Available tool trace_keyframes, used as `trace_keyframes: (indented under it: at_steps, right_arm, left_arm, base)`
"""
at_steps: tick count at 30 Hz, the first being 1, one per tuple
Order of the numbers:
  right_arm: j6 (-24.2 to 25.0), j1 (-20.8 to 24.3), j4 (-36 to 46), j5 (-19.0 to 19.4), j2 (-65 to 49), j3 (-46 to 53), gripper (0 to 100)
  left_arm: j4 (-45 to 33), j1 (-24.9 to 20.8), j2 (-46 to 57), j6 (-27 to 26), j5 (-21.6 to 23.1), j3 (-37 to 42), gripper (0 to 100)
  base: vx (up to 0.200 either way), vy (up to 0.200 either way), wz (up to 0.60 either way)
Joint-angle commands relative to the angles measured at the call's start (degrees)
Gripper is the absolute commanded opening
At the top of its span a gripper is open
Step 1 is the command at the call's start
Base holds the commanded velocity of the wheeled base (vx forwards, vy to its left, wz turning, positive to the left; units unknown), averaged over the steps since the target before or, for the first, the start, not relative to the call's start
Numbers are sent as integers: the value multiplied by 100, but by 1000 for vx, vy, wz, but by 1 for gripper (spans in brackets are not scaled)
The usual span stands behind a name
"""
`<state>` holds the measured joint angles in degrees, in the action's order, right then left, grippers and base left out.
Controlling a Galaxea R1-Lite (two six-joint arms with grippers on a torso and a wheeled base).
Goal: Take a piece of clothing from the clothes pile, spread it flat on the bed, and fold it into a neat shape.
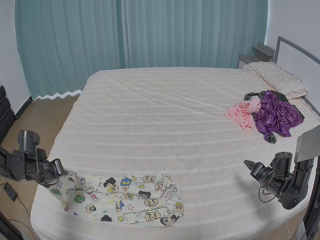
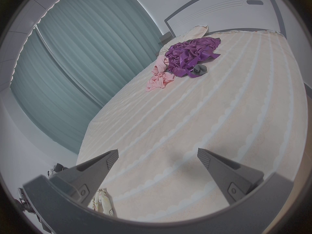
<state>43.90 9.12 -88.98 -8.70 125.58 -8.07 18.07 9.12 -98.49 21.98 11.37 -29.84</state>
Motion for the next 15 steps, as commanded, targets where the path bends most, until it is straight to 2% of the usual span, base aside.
trace_keyframes:
  at_steps: [1,2,3,6,8,10,15]
  right_arm:
    - [-4,2,-85,0,11,-2,100]
    - [-4,2,-85,0,11,-2,100]
    - [-4,2,-85,0,11,-10,100]
    - [-4,2,-85,0,20,-10,100]
    - [-13,2,-85,0,20,-10,100]
    - [-13,2,-85,0,11,-2,100]
    - [-22,2,-85,0,20,-2,100]
  left_arm:
    - [30,-1861,146,984,-979,145,0]
    - [30,-1861,146,984,-979,145,0]
    - [153,-2476,58,1230,-1234,119,0]
    - [382,-3311,-259,1678,-1647,-48,0]
    - [435,-3566,-426,1801,-1823,-136,0]
    - [487,-4050,-848,2003,-2192,-364,0]
    - [558,-4709,-1445,2232,-2298,-725,0]
  base:
    - [0,0,0]
    - [0,0,0]
    - [0,0,0]
    - [0,0,0]
    - [0,0,0]
    - [0,0,0]
    - [0,0,0]
